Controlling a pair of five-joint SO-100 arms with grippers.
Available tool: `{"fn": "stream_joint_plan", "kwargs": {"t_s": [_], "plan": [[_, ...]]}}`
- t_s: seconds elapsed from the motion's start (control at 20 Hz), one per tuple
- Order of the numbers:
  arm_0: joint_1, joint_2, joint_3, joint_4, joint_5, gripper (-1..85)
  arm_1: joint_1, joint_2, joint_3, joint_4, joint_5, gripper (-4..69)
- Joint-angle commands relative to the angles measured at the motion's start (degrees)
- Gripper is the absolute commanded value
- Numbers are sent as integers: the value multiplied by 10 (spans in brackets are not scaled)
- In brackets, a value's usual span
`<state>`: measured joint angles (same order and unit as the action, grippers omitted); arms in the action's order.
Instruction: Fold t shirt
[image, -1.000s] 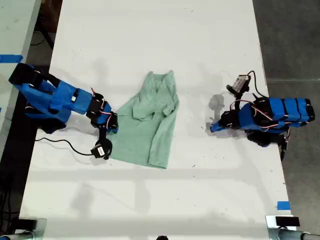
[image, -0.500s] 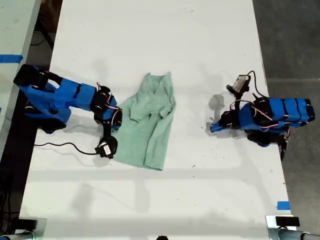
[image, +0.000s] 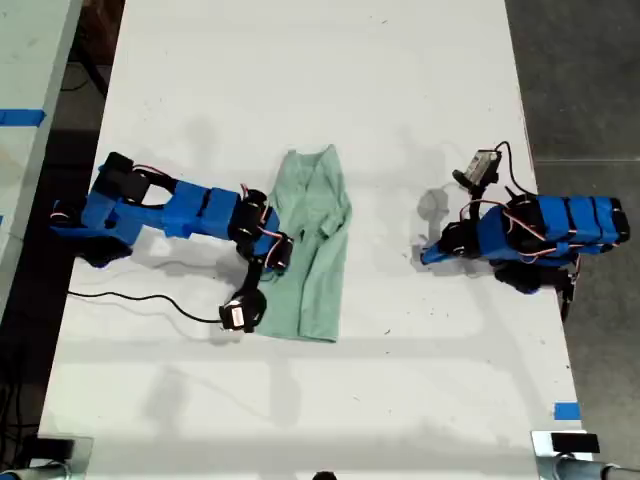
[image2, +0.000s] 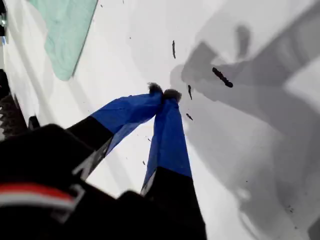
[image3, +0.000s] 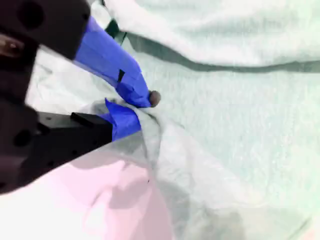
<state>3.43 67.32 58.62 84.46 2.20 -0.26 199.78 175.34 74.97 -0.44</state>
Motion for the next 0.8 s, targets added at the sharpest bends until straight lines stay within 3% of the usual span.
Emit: {"fn": "stream_joint_plan", "kwargs": {"t_s": [0.0, 0.4, 0.65, 0.75], "plan": [[-4, 10, -44, -47, 26, -2, 3, 8, 28, 1, -11, 2], [-25, -10, -43, -150, 80, -1, 1, 8, 28, 0, -11, 2], [-33, -44, -43, -200, 91, 233, 1, 8, 28, 0, -11, 2], [-38, -54, -43, -206, 93, 250, 1, 8, 28, 0, -11, 2]]}}
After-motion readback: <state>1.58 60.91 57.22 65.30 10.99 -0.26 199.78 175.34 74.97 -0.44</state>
